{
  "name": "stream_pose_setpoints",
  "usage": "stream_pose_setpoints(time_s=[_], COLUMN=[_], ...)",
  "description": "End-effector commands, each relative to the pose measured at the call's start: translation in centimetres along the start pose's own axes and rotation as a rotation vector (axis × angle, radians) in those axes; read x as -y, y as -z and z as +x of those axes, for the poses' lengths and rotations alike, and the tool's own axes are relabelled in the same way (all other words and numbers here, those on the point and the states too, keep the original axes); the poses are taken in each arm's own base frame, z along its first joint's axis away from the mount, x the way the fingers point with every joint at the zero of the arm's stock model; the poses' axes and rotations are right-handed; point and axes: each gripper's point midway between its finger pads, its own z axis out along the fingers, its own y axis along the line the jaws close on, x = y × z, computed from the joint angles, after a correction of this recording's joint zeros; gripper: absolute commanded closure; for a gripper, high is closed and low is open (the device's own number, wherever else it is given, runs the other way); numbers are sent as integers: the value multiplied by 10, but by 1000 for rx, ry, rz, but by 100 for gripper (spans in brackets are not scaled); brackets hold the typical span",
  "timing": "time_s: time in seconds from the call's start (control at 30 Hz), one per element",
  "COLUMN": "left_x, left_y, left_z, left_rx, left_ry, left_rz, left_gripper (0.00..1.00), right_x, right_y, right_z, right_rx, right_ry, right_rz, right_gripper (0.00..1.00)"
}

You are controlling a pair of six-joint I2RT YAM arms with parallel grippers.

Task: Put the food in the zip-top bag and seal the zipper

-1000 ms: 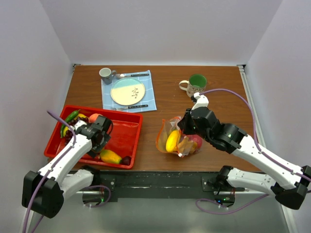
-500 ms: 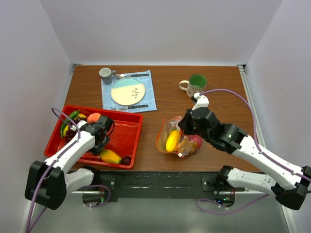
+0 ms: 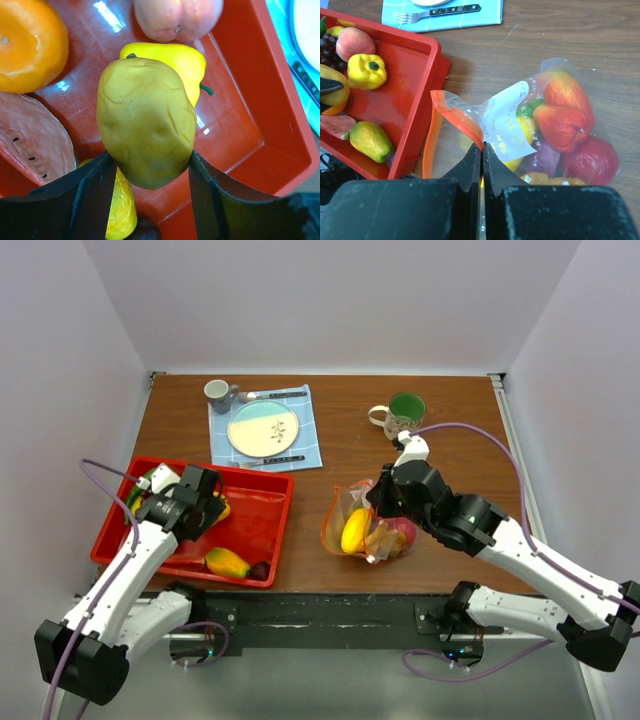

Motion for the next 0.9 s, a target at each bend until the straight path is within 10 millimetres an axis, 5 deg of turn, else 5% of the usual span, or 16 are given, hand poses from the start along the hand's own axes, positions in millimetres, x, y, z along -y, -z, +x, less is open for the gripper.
stream_pose_setpoints(time_s=[0.0, 0.13, 0.33, 0.63, 0.87], left_x=[11, 23, 86, 158, 169], left_y=[16, 28, 70, 164, 218], left_z=[-10, -15, -6, 86, 170], left_rx=[4, 2, -39, -212, -388], left_ry=[-63, -111, -259, -556, -752], left_rz=[74, 152, 559, 939, 1099], left_gripper=[67, 74, 86, 85, 85], right_x=[-8, -12, -21, -20, -15], right_y=[5, 3, -4, 2, 7], right_z=[-20, -19, -19, -36, -39], right_rx=[43, 34, 9, 33, 47], right_ry=[-3, -9, -11, -4, -25], right_rz=[-10, -18, -33, 16, 36], right_gripper=[100, 100, 100, 100, 100])
